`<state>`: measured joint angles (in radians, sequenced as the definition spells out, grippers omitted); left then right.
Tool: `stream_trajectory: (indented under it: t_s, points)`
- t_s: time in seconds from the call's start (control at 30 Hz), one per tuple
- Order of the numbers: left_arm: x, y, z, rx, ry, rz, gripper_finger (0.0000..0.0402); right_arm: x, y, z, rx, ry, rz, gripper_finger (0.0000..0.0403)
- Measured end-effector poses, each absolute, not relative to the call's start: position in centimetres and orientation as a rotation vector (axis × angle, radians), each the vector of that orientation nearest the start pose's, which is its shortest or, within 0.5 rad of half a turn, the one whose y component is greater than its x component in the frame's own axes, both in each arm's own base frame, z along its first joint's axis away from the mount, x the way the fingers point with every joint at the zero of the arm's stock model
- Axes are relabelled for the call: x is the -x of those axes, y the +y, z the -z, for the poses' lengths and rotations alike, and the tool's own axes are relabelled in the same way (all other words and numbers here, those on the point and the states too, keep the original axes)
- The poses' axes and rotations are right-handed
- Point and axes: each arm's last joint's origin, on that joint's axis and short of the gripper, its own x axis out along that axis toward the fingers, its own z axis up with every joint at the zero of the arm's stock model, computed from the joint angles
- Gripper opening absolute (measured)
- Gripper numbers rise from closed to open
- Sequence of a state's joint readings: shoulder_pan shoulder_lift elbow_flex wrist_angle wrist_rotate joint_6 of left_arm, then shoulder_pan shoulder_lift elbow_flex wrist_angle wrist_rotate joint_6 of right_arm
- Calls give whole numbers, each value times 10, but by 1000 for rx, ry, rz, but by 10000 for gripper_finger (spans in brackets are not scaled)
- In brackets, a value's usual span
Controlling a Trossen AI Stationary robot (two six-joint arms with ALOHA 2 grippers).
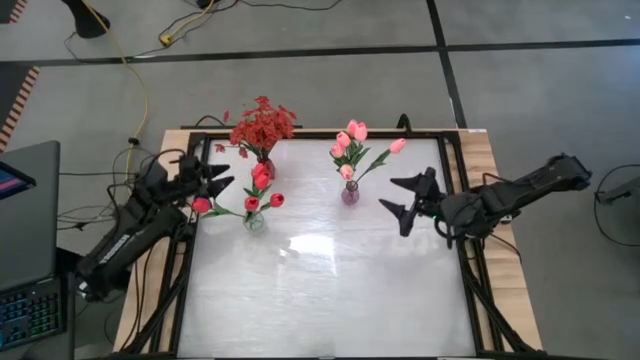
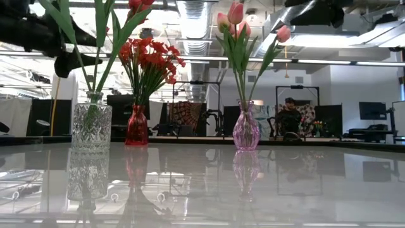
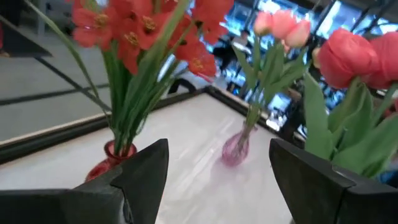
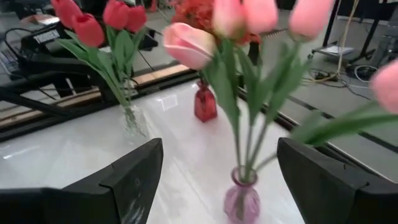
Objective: Sort flowers into vase by color
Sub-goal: Return to Home Position
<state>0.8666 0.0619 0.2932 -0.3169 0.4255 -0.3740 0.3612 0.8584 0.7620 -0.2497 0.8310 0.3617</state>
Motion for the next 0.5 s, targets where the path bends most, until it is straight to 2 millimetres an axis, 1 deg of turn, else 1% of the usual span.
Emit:
stream_trajectory:
  t_s: [0.13, 0.2, 0.33, 0.5]
  points:
    - [-60, 51, -214, 411, -67, -447, 265, -162, 37, -310, -160, 227, 525, 340]
    - [-63, 53, -208, 404, -88, -443, 265, -159, 35, -305, -164, 224, 529, 340]
    - [-68, 56, -198, 386, -120, -421, 265, -154, 34, -281, -185, 197, 522, 340]
    - [-69, 54, -201, 342, -141, -395, 265, -140, 29, -253, -231, 145, 492, 329]
